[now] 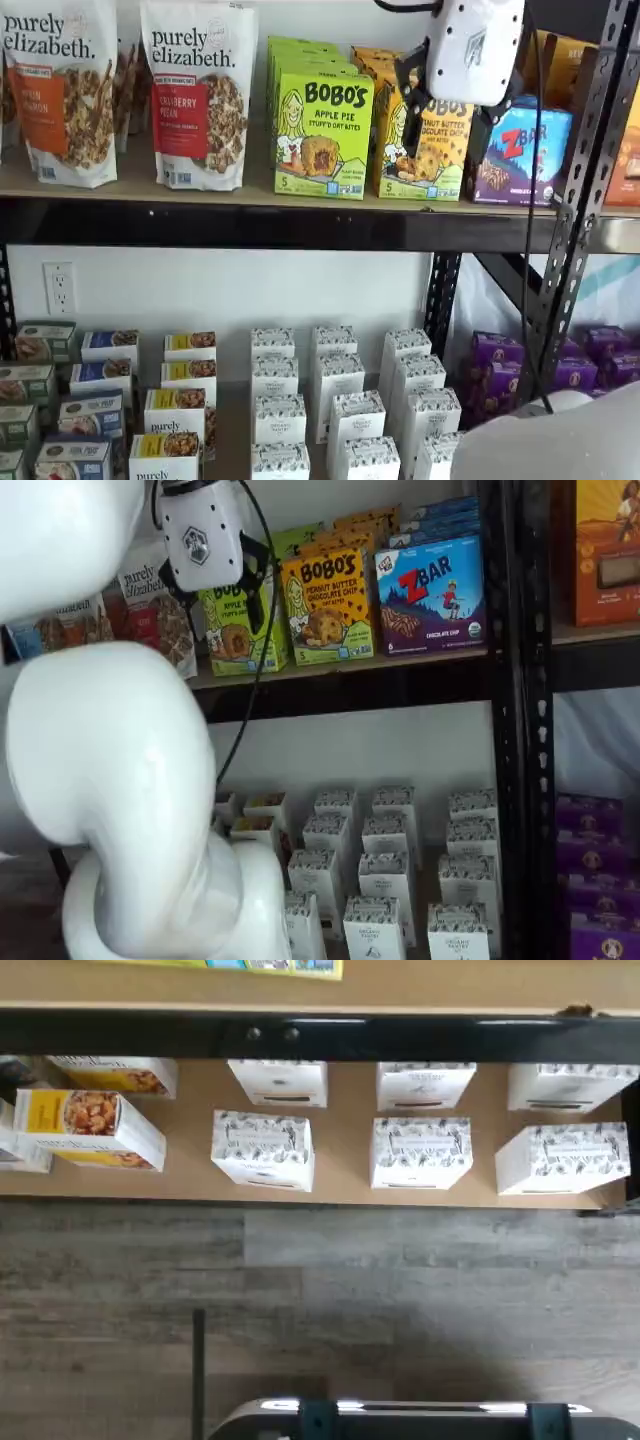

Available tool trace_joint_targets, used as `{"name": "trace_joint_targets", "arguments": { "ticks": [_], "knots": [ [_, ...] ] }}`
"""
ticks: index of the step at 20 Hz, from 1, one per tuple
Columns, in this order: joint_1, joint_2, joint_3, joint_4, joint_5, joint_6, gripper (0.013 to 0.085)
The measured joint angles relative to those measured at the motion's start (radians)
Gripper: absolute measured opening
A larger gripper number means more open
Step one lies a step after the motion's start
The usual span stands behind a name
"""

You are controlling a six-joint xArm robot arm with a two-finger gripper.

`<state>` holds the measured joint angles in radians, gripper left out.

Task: Pick the green box on the top shelf, the fourth from the left

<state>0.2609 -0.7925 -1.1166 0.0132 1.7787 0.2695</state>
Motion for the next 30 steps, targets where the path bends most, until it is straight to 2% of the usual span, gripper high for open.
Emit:
{"name": "trace_joint_targets", "arguments": {
  "ticks": [10,30],
  "knots": [
    [0.017,0.035,-0.001,-0.036,-0.049,0.010,0.0850],
    [-0.012,0.058,-0.004,-0.019,-0.098,-0.015,0.0850]
  ]
}}
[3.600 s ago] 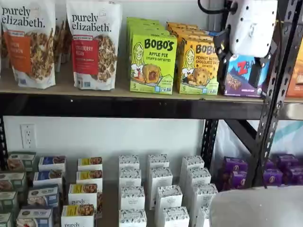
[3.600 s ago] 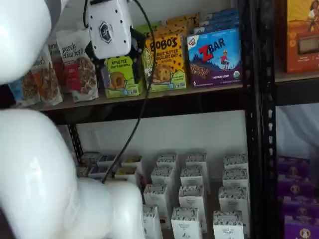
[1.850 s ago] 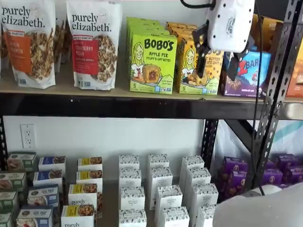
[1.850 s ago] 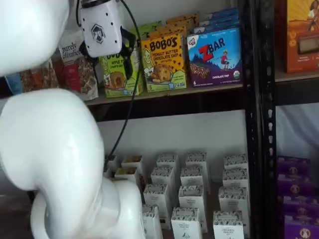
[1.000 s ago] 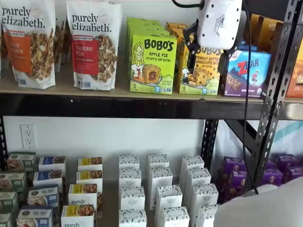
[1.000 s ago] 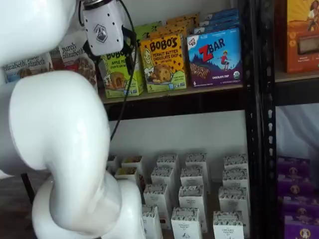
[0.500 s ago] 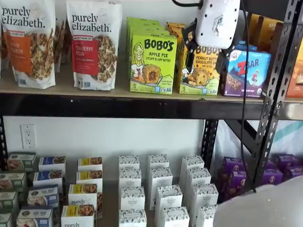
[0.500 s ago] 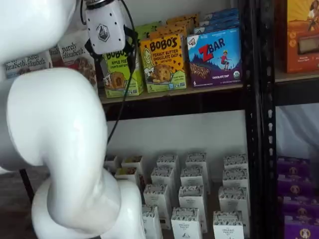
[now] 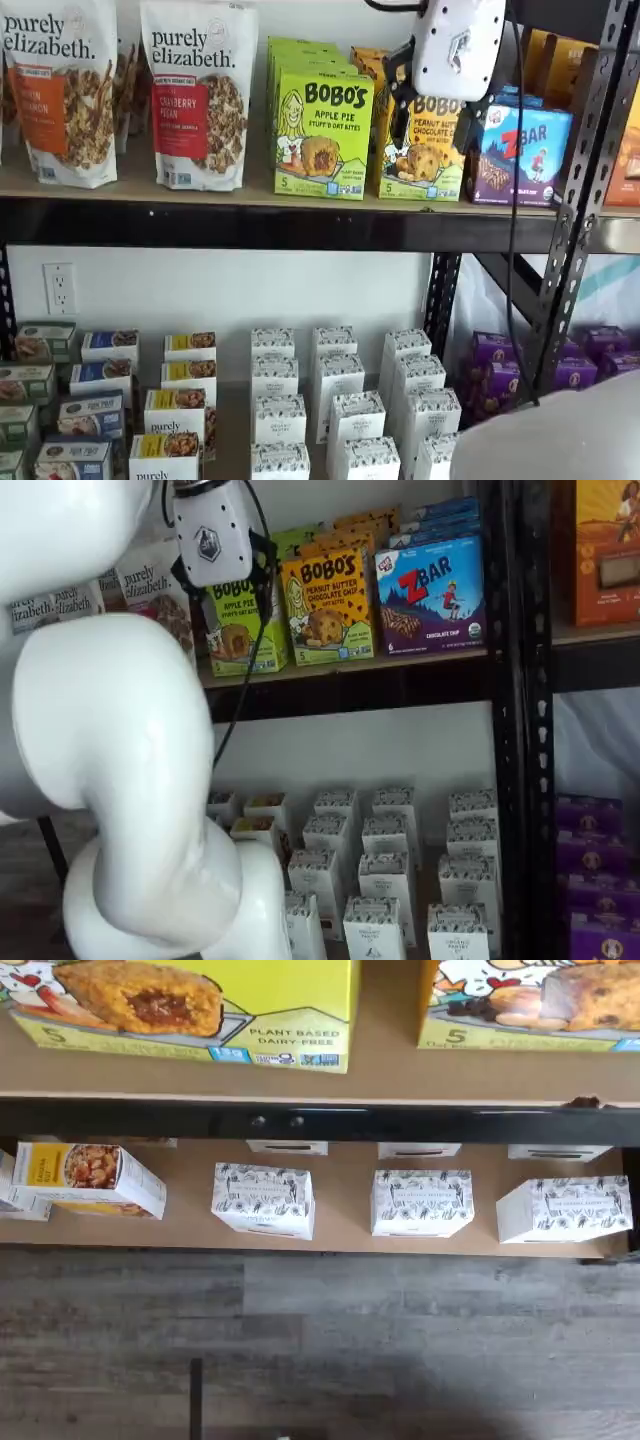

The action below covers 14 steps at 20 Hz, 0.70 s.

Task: Pick the green box on the top shelf, the fourth from the left

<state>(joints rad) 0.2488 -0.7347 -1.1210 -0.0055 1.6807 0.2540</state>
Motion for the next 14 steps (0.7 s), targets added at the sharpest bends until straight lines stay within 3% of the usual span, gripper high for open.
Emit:
{"name": "trace_joint_targets", "arguments": {
  "ticks": [14],
  "knots": [
    [-0.002,0.001,0.009,0.007,-0.045,-0.002,0.0850]
  ]
}}
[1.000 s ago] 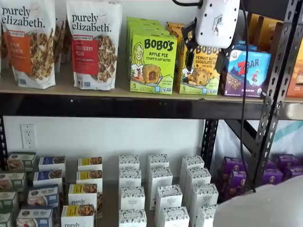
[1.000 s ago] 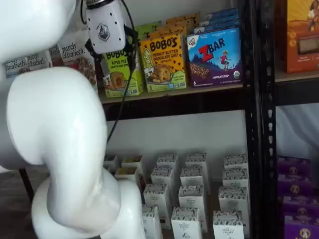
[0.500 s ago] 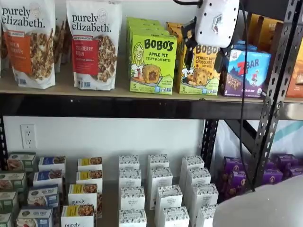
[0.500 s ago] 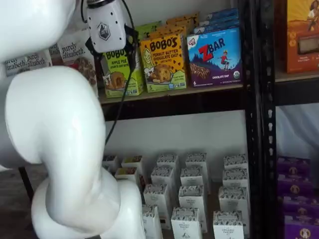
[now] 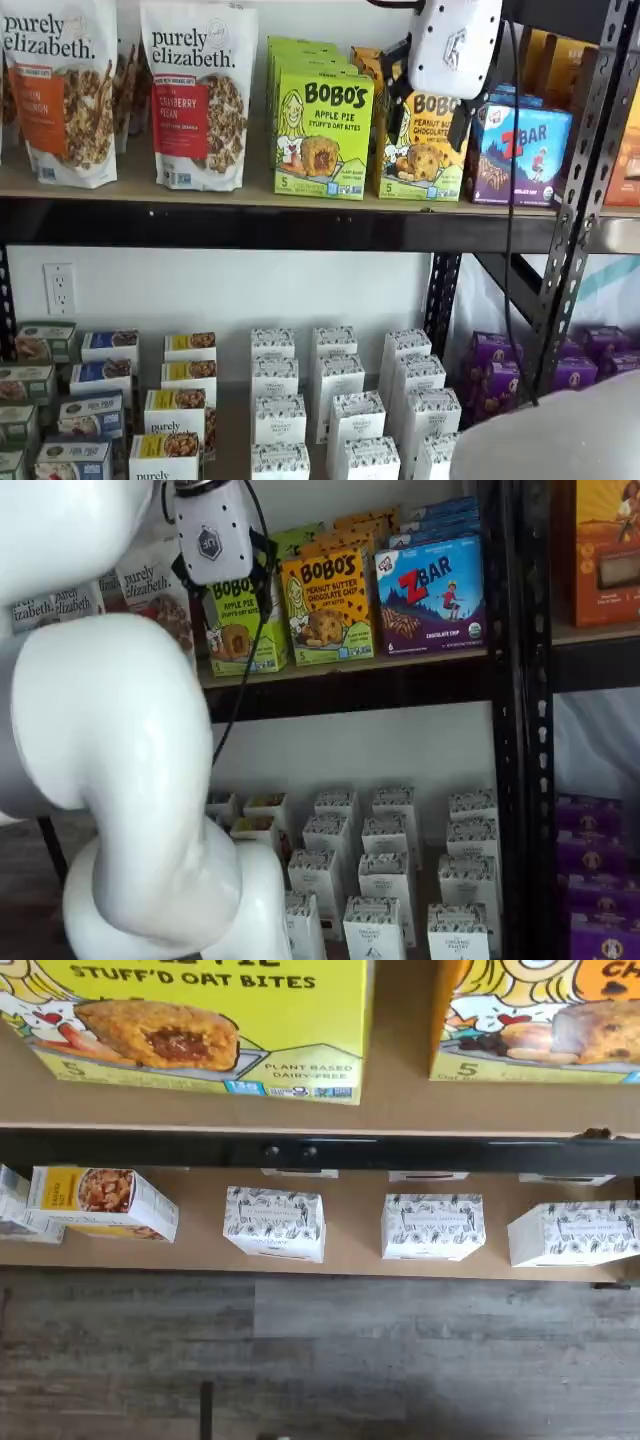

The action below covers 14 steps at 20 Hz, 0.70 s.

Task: Pick the green box on the top shelf, the fourth from the left

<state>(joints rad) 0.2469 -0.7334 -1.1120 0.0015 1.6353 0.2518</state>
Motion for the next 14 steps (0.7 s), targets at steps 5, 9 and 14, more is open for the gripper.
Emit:
{"name": "trace_joint_targets", "arguments": {
  "ticks": [5,9,14],
  "knots": [
    [0.028,0.017,-0.004,-0.017,-0.011,0.026,0.0850],
    [0.039,0.034,-0.007,-0.020,-0.029,0.038,0.0850],
    [0.052,0.055,-0.016,-0.027,-0.054,0.050,0.0850]
  ]
}}
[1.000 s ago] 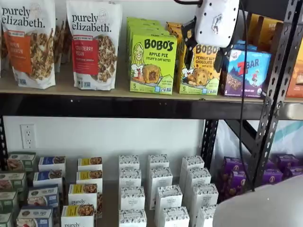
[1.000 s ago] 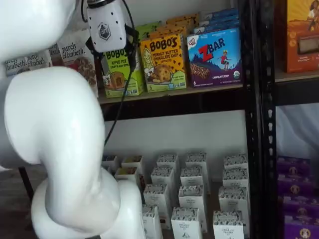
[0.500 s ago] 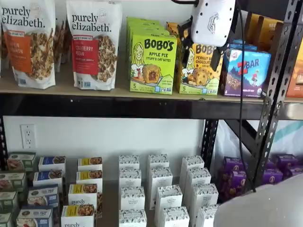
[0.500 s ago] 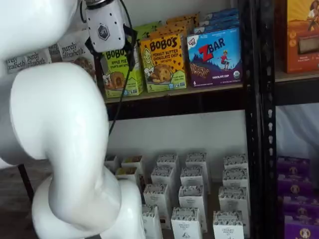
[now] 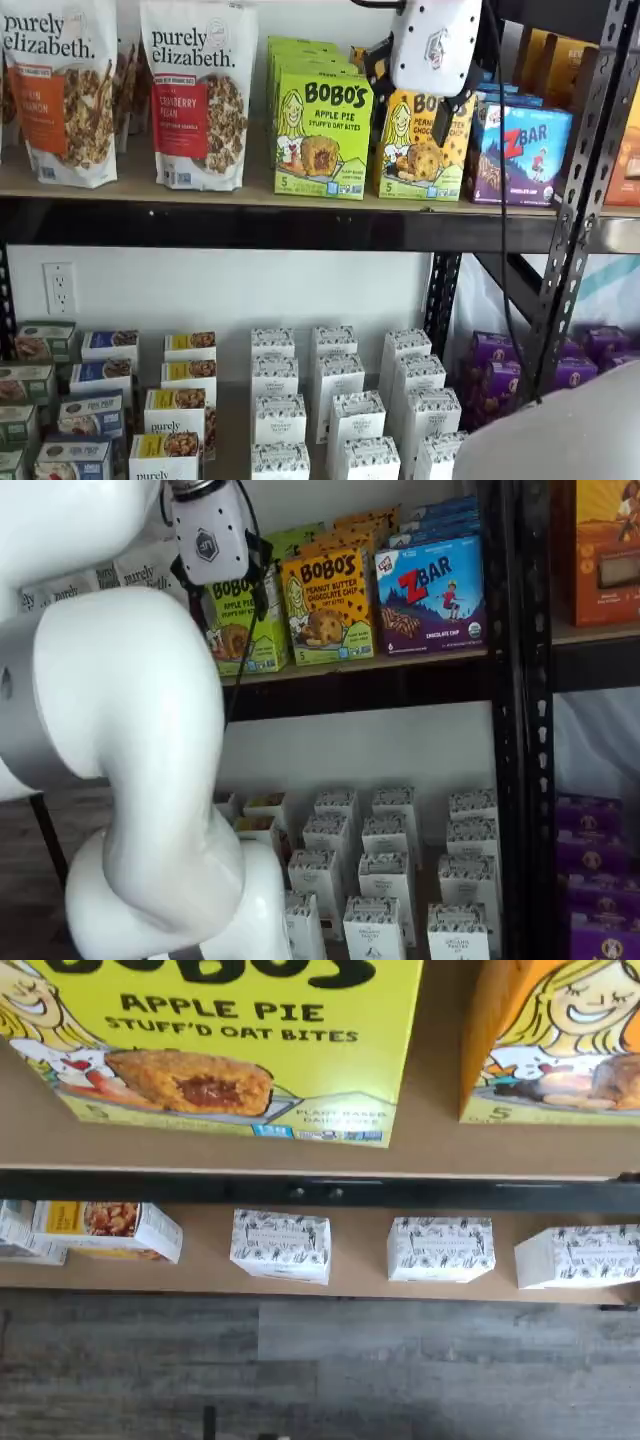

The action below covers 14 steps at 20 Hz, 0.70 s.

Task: Pick the green box on the top shelf, the fourth from the left

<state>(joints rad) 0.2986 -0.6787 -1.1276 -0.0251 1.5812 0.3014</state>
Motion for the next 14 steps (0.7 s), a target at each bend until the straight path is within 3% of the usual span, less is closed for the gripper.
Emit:
{"name": "trace_joint_targets", "arguments": {
  "ticks": [14],
  "knots": [
    [0.041,0.032,-0.037,-0.018,-0.018,0.039,0.0850]
  ]
}}
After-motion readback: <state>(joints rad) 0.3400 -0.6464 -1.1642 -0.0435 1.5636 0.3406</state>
